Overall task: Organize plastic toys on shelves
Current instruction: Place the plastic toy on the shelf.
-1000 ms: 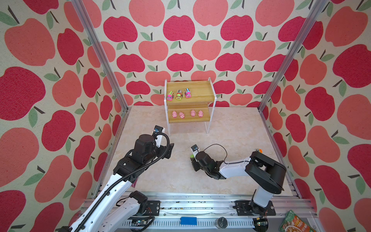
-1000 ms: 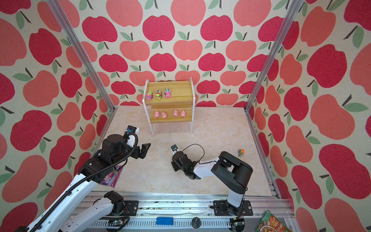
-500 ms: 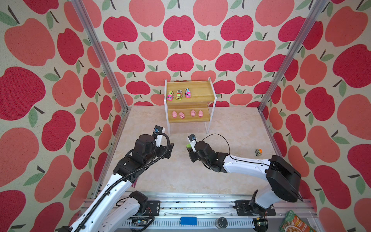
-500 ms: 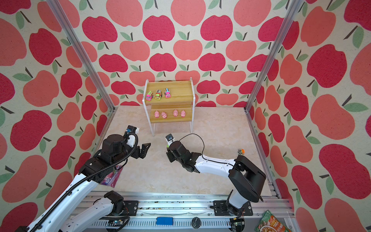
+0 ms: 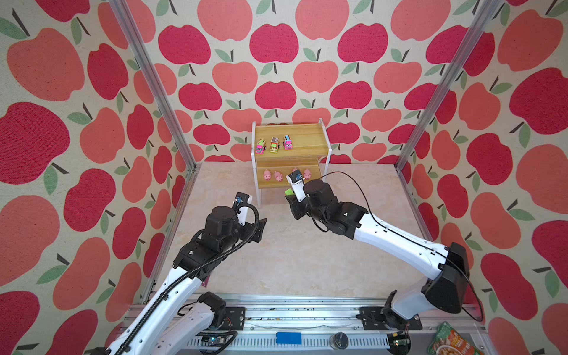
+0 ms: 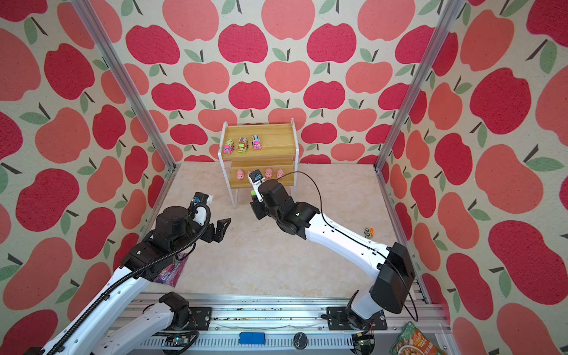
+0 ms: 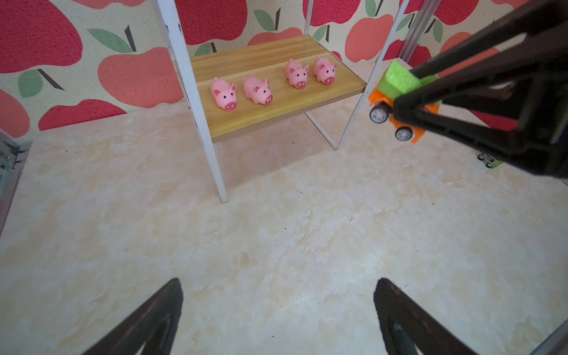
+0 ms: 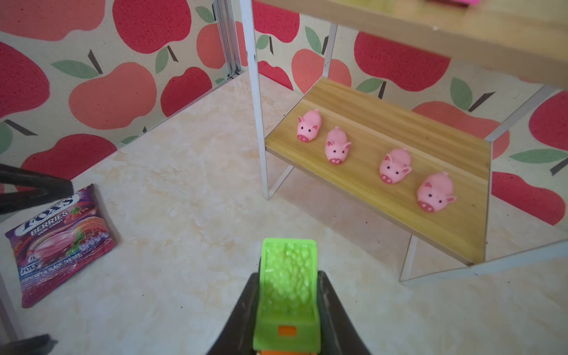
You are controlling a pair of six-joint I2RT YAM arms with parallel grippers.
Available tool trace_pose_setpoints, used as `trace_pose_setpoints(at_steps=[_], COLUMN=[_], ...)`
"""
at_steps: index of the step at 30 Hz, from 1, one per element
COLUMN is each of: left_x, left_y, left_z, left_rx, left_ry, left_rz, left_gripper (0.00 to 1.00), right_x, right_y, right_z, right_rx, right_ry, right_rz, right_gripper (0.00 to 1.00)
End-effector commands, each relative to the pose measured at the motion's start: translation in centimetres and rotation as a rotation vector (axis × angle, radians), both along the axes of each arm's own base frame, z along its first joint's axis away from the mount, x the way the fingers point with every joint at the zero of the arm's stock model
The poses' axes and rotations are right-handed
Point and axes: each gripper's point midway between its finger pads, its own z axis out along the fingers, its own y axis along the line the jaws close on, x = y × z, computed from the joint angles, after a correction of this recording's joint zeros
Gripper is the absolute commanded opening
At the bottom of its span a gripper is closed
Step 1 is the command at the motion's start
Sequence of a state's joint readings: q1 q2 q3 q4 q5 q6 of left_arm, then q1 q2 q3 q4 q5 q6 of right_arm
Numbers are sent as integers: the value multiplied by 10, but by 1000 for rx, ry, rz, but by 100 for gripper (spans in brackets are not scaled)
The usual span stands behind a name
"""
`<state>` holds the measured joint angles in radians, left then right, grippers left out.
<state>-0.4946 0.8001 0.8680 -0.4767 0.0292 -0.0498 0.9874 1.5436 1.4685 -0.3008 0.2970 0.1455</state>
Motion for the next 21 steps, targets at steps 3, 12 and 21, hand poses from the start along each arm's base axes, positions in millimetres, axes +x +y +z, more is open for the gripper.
trace_pose_setpoints(at_steps=[3, 12, 21], left_x=[2, -1, -10], left_y=[-7, -19, -32], left_z=[-6, -8, -10], left_rx=[1, -25, -20], left_ry=[0, 11, -17], left_rz=[-38, -93, -160], left_gripper=[99, 99, 99], right_x=[16, 63, 105], right_y=[-3, -13, -27], right_z=[29, 95, 130], right_rx=[-88, -62, -10], right_ry=[-37, -158, -204], right_rz=[-13, -133, -218], right_gripper=[20, 20, 20])
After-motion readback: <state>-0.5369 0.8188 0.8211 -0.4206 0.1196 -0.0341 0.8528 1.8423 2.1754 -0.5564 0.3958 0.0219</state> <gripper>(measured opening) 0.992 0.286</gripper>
